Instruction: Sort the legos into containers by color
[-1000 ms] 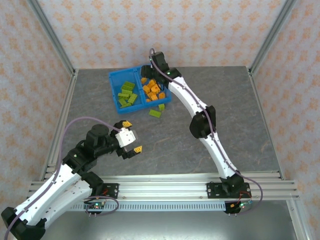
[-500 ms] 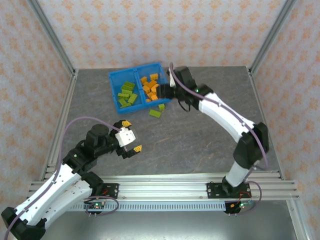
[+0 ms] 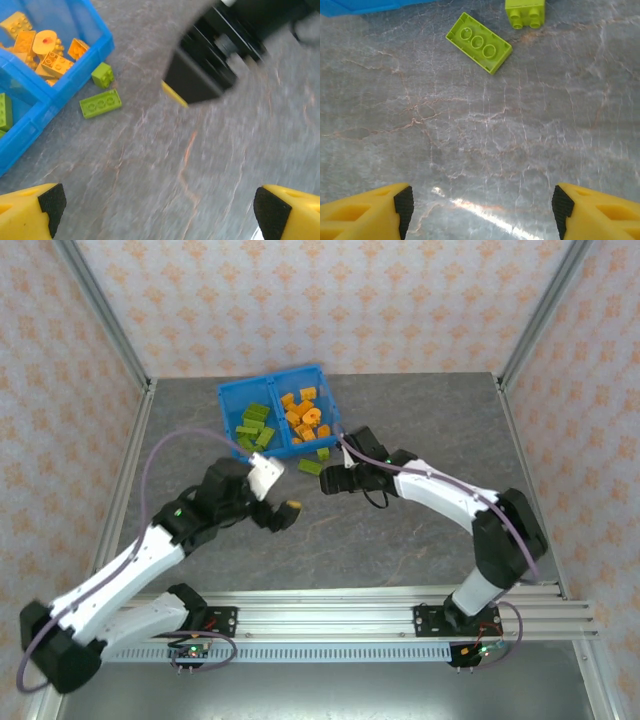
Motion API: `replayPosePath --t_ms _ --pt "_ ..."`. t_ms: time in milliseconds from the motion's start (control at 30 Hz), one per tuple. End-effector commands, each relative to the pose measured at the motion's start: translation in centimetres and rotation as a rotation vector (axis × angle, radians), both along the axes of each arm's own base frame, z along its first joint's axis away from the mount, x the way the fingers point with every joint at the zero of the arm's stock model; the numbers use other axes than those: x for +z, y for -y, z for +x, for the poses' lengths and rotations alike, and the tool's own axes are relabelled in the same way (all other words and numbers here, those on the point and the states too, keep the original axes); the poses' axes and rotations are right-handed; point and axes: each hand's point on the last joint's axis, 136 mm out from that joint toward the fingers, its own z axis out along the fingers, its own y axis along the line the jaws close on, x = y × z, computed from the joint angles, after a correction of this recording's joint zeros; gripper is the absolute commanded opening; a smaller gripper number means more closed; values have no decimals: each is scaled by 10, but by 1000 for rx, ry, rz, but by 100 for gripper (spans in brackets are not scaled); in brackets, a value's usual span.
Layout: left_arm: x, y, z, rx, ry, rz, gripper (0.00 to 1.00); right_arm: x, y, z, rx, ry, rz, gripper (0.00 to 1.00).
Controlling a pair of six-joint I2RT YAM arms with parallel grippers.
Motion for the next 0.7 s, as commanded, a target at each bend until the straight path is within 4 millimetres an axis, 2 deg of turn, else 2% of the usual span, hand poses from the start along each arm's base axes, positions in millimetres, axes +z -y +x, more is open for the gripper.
replayPosePath --t_ms 0,67,133,233,300,367,500,667 --pt "-13 -11 29 393 -196 -48 100 49 21 -1 -119 123 75 81" --pt "-27 -9 49 523 -256 -47 100 59 39 -8 -162 155 54 85" --pt "-41 5 65 581 -308 -93 97 66 53 -15 -191 175 34 88" --pt "-58 23 89 674 -377 -127 84 74 67 -23 -213 189 16 88" --pt "-70 25 104 774 -415 -102 72 73 71 -27 -225 190 18 88" --pt "-85 23 115 899 -447 -77 68 80 74 -30 -235 209 44 89" --pt "-107 31 138 1013 -441 -153 74 81 78 -33 -244 211 42 89" --pt "-127 32 158 1096 -421 -108 74 82 82 -38 -241 212 37 89"
